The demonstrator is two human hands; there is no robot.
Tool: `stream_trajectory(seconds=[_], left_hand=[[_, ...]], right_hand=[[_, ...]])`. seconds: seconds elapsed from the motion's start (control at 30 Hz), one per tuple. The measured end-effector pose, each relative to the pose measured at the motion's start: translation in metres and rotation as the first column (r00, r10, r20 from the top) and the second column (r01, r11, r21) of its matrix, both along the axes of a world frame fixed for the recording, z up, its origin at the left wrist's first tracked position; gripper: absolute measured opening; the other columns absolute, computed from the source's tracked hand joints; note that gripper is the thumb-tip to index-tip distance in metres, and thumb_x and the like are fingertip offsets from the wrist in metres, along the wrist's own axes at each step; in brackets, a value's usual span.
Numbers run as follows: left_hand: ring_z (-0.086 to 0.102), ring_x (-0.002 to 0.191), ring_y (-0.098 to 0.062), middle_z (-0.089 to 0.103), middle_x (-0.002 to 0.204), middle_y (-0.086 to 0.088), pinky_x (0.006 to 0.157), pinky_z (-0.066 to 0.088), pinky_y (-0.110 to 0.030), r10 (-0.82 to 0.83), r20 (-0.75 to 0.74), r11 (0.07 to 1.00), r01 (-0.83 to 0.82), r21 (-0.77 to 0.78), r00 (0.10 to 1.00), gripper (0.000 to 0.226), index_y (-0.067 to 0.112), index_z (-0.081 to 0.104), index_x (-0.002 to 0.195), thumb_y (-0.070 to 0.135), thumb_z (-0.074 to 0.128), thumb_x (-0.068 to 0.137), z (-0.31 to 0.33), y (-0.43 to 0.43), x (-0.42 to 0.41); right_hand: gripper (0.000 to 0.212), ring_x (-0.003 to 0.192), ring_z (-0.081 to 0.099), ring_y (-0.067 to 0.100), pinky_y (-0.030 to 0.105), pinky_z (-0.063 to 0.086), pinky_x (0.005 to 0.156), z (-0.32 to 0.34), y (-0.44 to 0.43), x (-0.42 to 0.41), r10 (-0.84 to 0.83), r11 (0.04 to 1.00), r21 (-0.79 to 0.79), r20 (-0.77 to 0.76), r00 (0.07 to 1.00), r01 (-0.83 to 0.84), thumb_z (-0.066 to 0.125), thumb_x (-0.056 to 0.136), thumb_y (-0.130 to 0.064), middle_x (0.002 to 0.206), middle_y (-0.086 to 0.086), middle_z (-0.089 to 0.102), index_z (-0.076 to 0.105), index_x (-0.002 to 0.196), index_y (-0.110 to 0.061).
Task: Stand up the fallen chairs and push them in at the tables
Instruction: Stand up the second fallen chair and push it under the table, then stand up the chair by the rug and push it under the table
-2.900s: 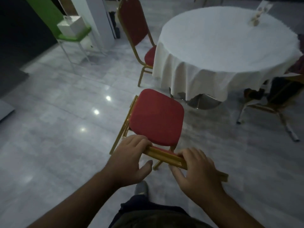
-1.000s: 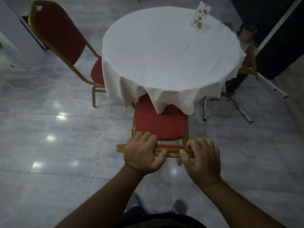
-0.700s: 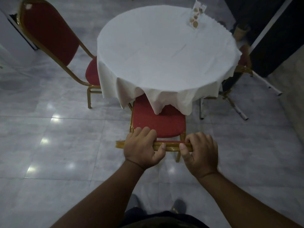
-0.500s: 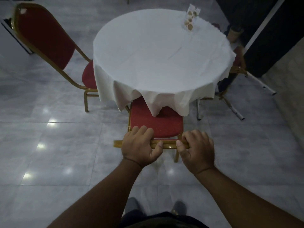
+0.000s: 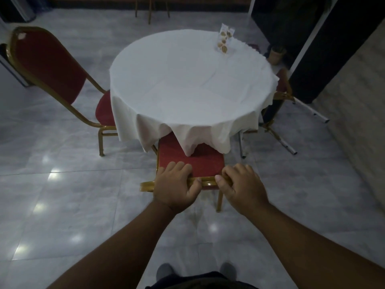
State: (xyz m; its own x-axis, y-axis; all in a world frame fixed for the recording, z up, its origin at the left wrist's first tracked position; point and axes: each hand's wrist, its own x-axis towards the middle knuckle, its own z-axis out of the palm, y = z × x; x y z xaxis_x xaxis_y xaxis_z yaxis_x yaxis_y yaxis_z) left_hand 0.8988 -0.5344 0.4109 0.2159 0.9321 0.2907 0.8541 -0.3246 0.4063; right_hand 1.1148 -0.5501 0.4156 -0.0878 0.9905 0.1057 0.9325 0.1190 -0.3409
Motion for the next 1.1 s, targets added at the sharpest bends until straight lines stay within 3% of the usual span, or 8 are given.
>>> stream_trajectory(seconds=[0.17,0.27,0.4,0.53,0.6,0.73,0.87,1.1], left_hand=[[0.046,0.079,-0.015,0.056,0.085,0.008,0.069,0.039,-0.035,-0.136,-0.027,0.989,0.134,-0.056,0.99,0.035,0.022,0.06,0.089,0.051,0.041,0.089,0.029,0.02,0.023],[0.05,0.079,-0.015,0.059,0.086,0.005,0.067,0.033,-0.032,-0.234,-0.043,0.972,0.232,-0.04,0.971,0.035,0.021,0.062,0.089,0.051,0.044,0.09,0.04,0.04,0.047],[0.06,0.088,-0.023,0.065,0.093,0.0,0.075,0.047,-0.037,-0.373,-0.117,0.928,0.367,-0.071,0.92,0.034,0.019,0.066,0.095,0.047,0.049,0.092,0.046,0.059,0.087],[0.059,0.119,-0.024,0.066,0.129,-0.004,0.096,0.043,-0.035,-0.484,-0.101,0.869,0.464,-0.171,0.869,0.042,0.018,0.062,0.13,0.044,0.046,0.101,0.055,0.072,0.14],[0.055,0.126,-0.026,0.063,0.136,-0.007,0.103,0.041,-0.036,-0.513,-0.089,0.848,0.488,-0.206,0.854,0.052,0.016,0.057,0.137,0.049,0.039,0.1,0.057,0.076,0.171],[0.053,0.13,-0.031,0.061,0.139,-0.012,0.111,0.041,-0.04,-0.558,-0.075,0.806,0.518,-0.288,0.827,0.069,0.012,0.057,0.138,0.058,0.029,0.095,0.063,0.077,0.25],[0.046,0.138,-0.033,0.053,0.148,-0.015,0.117,0.034,-0.042,-0.612,-0.131,0.77,0.549,-0.325,0.78,0.057,0.009,0.051,0.144,0.048,0.037,0.106,0.073,0.079,0.336],[0.047,0.137,-0.031,0.053,0.148,-0.013,0.116,0.032,-0.041,-0.6,-0.177,0.785,0.531,-0.318,0.78,0.056,0.013,0.051,0.143,0.051,0.036,0.105,0.084,0.083,0.48]], right_hand=[[0.061,0.092,0.05,0.017,0.037,0.041,0.077,0.019,0.0,0.008,-0.023,0.996,-0.084,0.153,0.988,0.036,0.022,0.087,-0.079,0.091,-0.008,0.055,0.058,0.092,-0.029],[0.08,0.107,0.051,0.019,0.04,0.041,0.089,0.034,0.004,0.018,-0.069,0.974,-0.196,0.212,0.975,0.112,0.017,0.078,-0.086,0.11,-0.004,0.061,0.064,0.11,-0.029],[0.064,0.123,0.048,0.023,0.041,0.038,0.1,0.05,0.009,0.045,-0.227,0.932,-0.221,0.263,0.938,0.287,0.033,0.089,-0.073,0.132,-0.001,0.058,0.057,0.131,-0.03],[0.068,0.136,0.042,0.025,0.044,0.031,0.112,0.063,0.004,0.089,-0.382,0.848,-0.293,0.242,0.892,0.442,0.039,0.094,-0.069,0.148,0.002,0.05,0.047,0.144,-0.024],[0.067,0.14,0.039,0.025,0.043,0.026,0.115,0.069,-0.005,0.117,-0.465,0.803,-0.302,0.223,0.857,0.514,0.038,0.097,-0.064,0.152,0.005,0.046,0.044,0.147,-0.02],[0.068,0.149,0.026,0.022,0.043,0.018,0.121,0.074,-0.031,0.187,-0.561,0.73,-0.312,0.236,0.794,0.608,0.033,0.101,-0.06,0.162,0.005,0.033,0.034,0.154,-0.017],[0.072,0.155,0.013,0.022,0.044,0.009,0.124,0.074,-0.046,0.269,-0.598,0.668,-0.355,0.266,0.756,0.654,0.028,0.102,-0.06,0.169,0.005,0.017,0.023,0.159,-0.017],[0.074,0.156,0.01,0.022,0.044,0.007,0.125,0.08,-0.045,0.417,-0.624,0.669,-0.328,0.24,0.744,0.667,0.025,0.102,-0.061,0.169,0.006,0.014,0.019,0.16,-0.015]])
